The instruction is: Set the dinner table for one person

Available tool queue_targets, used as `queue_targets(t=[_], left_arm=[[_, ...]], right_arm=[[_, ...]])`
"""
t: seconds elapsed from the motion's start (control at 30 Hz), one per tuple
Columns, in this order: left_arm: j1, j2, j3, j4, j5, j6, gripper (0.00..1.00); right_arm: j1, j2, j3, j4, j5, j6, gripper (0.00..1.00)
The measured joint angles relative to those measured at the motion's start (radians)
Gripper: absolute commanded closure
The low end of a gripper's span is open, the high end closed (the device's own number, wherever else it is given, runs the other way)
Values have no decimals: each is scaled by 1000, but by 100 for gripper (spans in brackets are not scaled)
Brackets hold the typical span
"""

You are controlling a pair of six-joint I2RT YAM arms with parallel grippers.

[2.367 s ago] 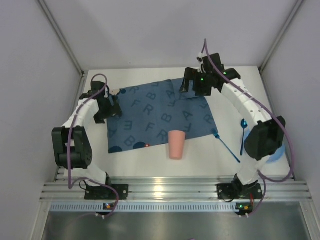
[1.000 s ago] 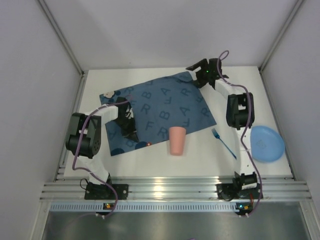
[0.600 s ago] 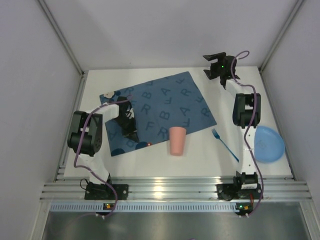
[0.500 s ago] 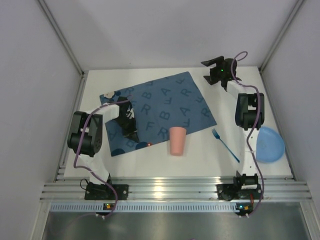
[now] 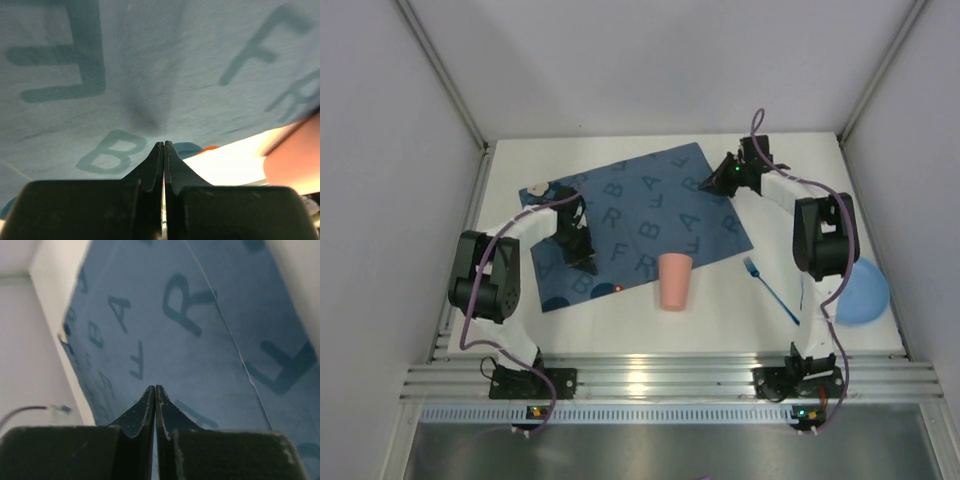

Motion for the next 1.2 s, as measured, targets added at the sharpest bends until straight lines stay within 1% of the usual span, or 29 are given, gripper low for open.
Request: queue_targets(t=[0.13,0.3,0.37,0.5,0.67,0.8,0.87,0.97,1.0,1.03,1.1,1.13,1.17,1.2], left_arm=[[0,-60,69,-5,-21,-31,100],[0,-160,110,-9,-42,-64,100],[0,-200,110,-25,-54,-72,100],[0,-274,97,-47,-85,-90,100],[0,-389,38,-83,-114,-110,100],[0,-451,8,-99,-126,-119,100],[0,-472,-3,-104,-129,-124,100],[0,-499,-15,-111,-129,-137,100],[0,-505,-16,-114,-129,-138,100],[0,-512,-16,-118,-129,-140,100],[0,-531,-16,-126,-129,-142,100],[0,-541,-16,-130,-129,-142,100],[0,-551,-16,-133,-129,-142,100],[0,-564,-18,-137,-129,-143,100]], right_arm=[[59,7,-14,-121,6,-103,100],[92,7,-106,-182,35,-172,100],[88,0,-146,-187,18,-179,100],[86,-87,-258,-190,51,-219,100],[86,-228,-438,-208,85,-248,100],[87,-361,-597,-235,104,-249,100],[87,-411,-651,-247,109,-255,100],[87,-462,-685,-291,126,-280,100],[87,-477,-687,-310,130,-289,97],[87,-497,-685,-338,135,-301,73],[91,-542,-664,-408,145,-320,44],[93,-572,-640,-446,148,-330,6],[97,-598,-611,-484,154,-337,0],[101,-628,-578,-510,156,-354,0]])
